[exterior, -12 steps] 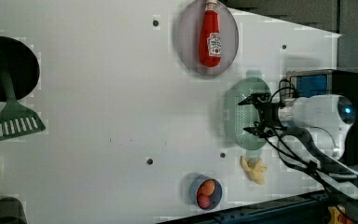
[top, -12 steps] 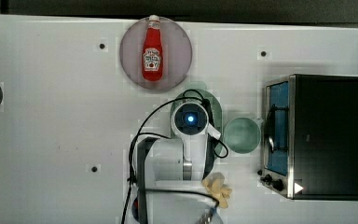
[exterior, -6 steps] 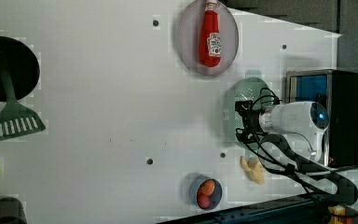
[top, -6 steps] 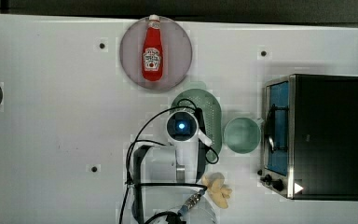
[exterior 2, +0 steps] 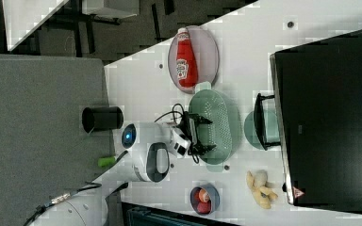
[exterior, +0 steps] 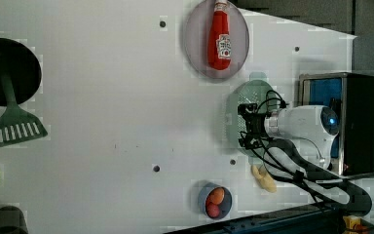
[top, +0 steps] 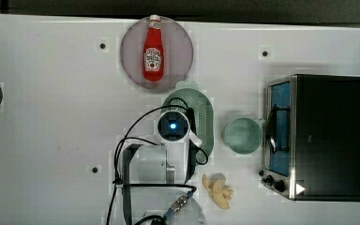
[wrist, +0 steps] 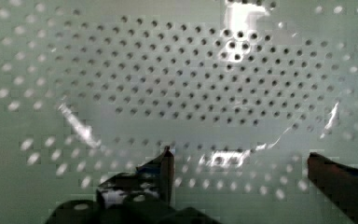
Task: Drag strainer right to left.
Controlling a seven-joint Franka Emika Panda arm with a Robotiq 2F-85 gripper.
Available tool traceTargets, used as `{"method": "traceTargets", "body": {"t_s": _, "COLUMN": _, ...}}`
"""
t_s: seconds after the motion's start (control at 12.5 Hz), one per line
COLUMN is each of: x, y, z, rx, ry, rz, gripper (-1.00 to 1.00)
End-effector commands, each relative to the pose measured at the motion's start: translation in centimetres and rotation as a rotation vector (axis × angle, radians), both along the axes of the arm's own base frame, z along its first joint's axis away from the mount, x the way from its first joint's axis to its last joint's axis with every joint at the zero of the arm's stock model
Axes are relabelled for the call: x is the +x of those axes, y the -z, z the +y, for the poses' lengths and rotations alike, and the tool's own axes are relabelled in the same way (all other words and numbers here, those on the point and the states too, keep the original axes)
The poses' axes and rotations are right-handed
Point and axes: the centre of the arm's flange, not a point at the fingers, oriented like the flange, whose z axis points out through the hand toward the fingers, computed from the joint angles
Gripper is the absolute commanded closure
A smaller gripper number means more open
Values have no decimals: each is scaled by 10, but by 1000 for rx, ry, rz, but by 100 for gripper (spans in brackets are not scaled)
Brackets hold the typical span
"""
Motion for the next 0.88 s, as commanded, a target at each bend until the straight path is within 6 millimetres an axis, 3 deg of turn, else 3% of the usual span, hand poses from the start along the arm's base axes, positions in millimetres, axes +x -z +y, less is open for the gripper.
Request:
{"method": "traceTargets", "body": {"t_s": 0.08, "x": 10, "y": -17, "z": 52, "rx": 31, "ry": 8, "rz": -38, "gripper": -100}}
{"method": "traceTargets", "body": {"t_s": 0.88, "x": -10, "y": -19, "z": 180, "rx": 39, "ry": 121, "rz": -14, "gripper": -100}}
